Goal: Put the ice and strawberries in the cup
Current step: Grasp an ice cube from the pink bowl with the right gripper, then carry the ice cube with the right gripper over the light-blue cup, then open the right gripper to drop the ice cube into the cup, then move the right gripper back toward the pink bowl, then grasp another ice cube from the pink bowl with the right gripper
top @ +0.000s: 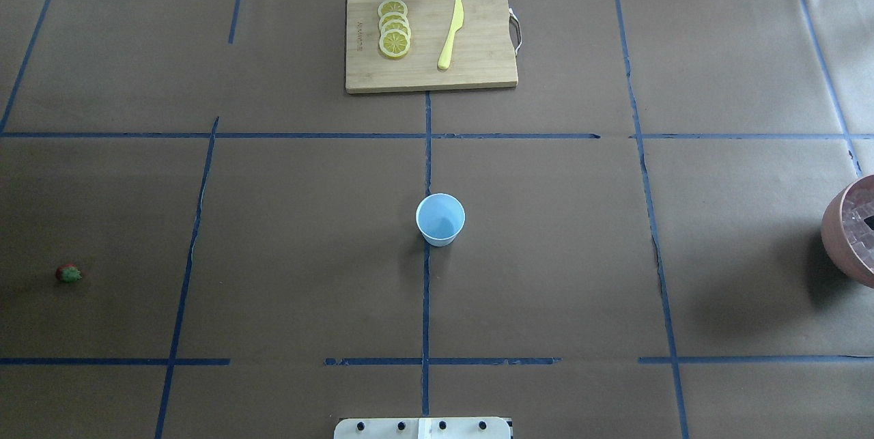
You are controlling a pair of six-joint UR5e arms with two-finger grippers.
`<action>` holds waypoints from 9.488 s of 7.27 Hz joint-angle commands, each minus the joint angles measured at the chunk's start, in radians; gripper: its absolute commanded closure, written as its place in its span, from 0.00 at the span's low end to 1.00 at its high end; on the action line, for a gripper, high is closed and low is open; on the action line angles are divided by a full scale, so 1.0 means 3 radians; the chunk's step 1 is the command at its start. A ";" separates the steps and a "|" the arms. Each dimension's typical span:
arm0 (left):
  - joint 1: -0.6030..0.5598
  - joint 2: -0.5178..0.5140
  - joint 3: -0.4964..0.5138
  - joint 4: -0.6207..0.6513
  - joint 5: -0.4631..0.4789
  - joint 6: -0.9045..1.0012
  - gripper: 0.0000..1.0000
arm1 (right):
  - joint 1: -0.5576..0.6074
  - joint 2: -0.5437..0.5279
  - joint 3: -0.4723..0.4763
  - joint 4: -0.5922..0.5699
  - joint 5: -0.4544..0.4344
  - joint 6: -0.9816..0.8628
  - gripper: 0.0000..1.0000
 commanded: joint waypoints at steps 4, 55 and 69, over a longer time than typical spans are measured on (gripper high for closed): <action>0.0000 -0.0005 -0.0030 0.0000 0.0000 -0.0006 0.00 | -0.0050 -0.0001 -0.0039 -0.0003 -0.0018 0.0000 0.42; 0.0005 -0.0015 -0.0285 0.0005 -0.0031 -0.0303 0.00 | 0.0169 0.0311 0.1113 -0.1491 -0.0259 -0.0386 0.01; 0.0005 0.0005 -0.0434 0.0016 -0.0031 -0.0375 0.00 | 0.0278 -0.0032 0.0002 -0.0280 -0.0013 -0.0992 0.34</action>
